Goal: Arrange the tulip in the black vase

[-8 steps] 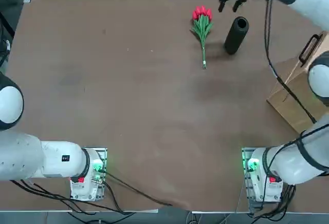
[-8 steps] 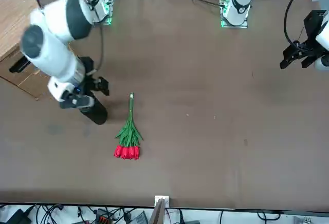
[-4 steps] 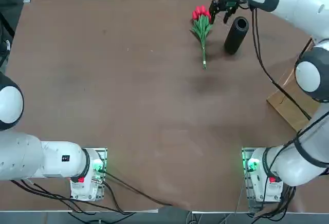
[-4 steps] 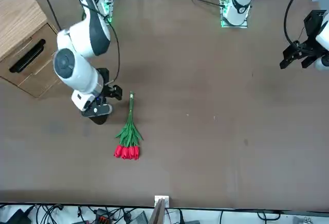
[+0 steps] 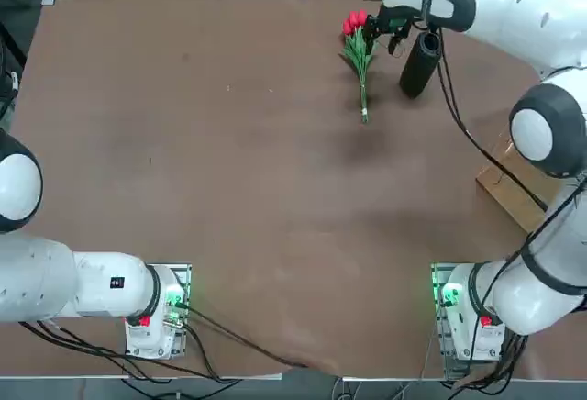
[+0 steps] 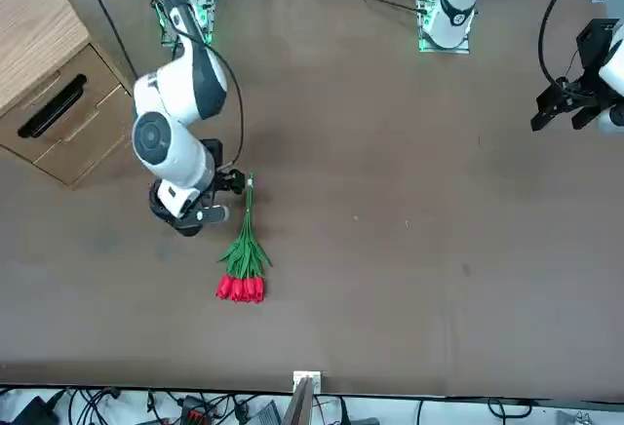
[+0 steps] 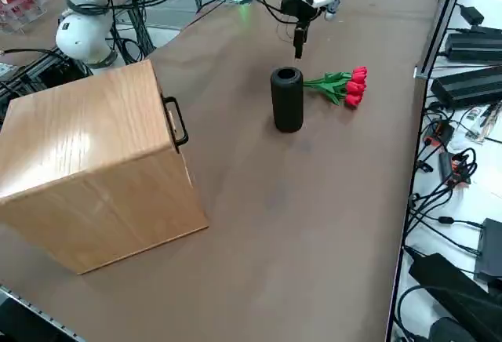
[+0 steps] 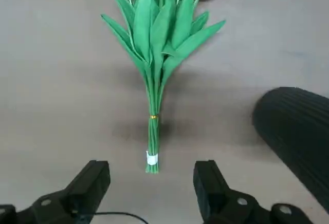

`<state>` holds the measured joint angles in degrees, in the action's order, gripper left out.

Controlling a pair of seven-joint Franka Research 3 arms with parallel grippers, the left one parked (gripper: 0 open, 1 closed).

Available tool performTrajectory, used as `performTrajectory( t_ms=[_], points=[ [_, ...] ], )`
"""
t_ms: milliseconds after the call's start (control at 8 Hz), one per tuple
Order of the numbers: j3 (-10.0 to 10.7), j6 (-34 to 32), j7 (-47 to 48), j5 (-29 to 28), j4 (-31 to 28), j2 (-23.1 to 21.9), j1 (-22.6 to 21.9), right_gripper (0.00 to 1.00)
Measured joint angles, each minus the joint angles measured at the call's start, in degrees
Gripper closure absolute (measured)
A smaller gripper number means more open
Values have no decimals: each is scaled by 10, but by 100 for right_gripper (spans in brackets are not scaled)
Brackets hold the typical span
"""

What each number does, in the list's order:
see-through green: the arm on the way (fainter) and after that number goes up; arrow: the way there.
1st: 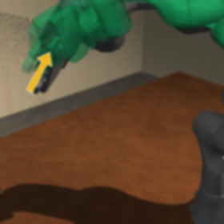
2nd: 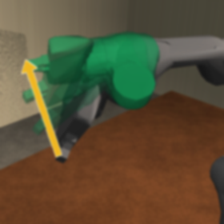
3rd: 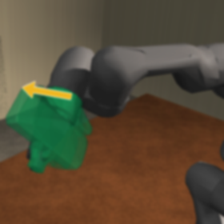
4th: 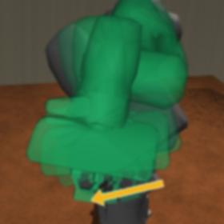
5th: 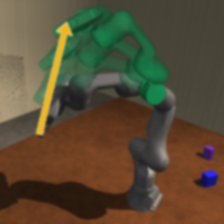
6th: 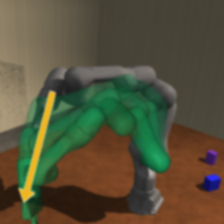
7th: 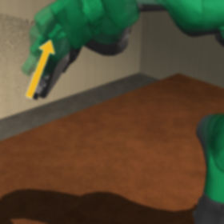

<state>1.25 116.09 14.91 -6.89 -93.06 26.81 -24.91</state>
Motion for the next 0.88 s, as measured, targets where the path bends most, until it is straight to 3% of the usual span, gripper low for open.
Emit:
performTrajectory(
  t_ms=[500,875],
  points=[
    [0,59,19,0,-6,23,-11,0],
    [0,139,31,0,-46,26,-18,0]
  ],
)
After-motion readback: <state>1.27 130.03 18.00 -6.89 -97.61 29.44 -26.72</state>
